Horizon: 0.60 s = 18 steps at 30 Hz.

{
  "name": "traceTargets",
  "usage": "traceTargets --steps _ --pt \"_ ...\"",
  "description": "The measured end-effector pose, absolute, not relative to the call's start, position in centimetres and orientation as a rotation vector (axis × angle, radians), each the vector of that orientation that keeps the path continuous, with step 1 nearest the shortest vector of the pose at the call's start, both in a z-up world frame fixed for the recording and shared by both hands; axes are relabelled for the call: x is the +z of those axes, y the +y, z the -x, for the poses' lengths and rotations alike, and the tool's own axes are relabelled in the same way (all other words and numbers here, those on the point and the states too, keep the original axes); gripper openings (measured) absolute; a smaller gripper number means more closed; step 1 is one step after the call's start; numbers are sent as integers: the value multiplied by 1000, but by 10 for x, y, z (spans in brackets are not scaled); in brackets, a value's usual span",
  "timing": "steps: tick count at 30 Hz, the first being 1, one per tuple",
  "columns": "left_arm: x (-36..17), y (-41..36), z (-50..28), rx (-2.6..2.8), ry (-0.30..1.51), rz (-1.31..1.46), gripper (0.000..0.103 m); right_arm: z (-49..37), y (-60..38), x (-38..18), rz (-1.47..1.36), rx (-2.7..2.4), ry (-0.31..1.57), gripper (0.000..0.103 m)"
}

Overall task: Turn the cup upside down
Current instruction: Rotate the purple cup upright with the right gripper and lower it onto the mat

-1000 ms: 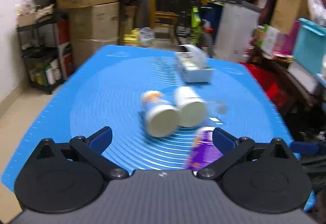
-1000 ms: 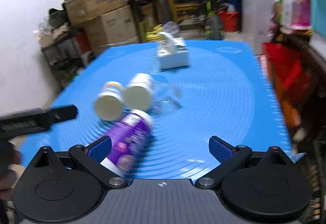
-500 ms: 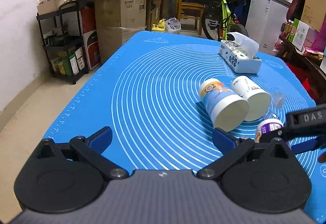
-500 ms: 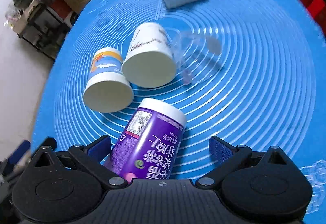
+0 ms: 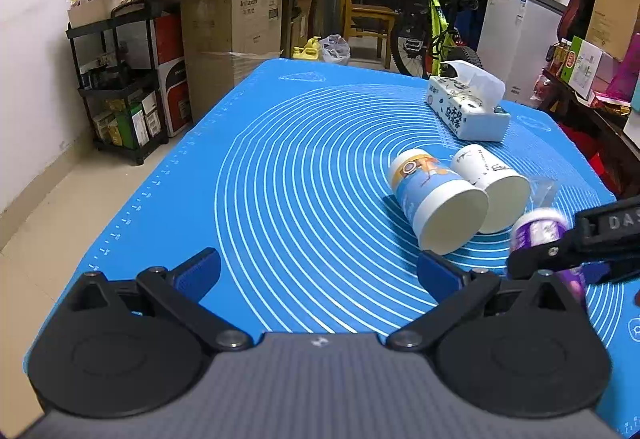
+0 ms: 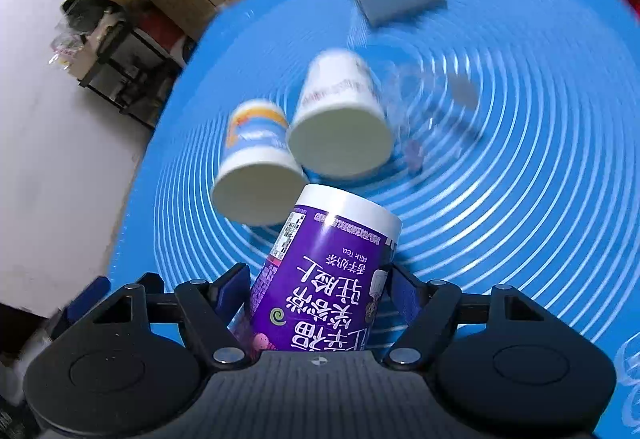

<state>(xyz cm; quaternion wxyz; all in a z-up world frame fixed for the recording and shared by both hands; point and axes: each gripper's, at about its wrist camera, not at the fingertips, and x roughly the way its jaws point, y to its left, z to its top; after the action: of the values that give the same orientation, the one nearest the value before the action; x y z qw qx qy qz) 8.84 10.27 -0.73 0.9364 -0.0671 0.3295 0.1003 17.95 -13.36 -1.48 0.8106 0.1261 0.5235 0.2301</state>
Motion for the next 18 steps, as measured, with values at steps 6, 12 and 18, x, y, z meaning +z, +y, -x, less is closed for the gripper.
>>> traceTargets --steps 6,12,18 --pt "-4 92 -88 203 645 122 103 -138 -146 27 -40 405 757 72" --pt "-4 79 -90 181 638 118 103 -93 -155 14 179 230 432 70" --pt "-7 69 -86 164 636 110 103 -72 -155 -21 294 223 319 70"
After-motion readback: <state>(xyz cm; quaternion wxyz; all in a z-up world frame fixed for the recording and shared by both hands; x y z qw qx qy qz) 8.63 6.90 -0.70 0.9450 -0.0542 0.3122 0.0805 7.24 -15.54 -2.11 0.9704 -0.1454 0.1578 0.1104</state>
